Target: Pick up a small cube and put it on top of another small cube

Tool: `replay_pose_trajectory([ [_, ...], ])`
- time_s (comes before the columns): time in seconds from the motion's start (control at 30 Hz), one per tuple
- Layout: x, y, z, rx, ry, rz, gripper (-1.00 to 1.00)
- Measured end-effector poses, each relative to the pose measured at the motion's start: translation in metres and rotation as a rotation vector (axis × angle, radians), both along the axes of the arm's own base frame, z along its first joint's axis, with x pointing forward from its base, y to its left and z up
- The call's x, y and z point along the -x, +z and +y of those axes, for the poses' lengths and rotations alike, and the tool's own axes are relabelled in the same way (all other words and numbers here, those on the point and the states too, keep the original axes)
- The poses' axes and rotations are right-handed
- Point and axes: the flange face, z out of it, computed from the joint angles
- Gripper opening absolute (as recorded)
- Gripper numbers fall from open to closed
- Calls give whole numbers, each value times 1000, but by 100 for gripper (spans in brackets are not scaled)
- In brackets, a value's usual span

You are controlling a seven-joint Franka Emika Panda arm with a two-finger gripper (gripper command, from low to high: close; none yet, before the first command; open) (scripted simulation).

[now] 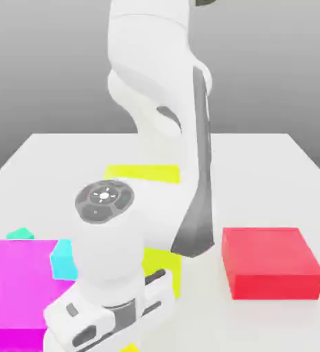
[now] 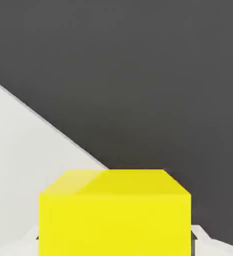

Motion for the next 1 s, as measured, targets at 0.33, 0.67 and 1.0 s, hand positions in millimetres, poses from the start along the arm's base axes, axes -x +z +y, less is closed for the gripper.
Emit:
replay_pose_trajectory([
  [0.33,35,120,-38,34,301,-4,-100],
  [0.67,114,183,-86,21,770,5,-100],
  [1.0,142,128,-95,-4,939,0,100],
])
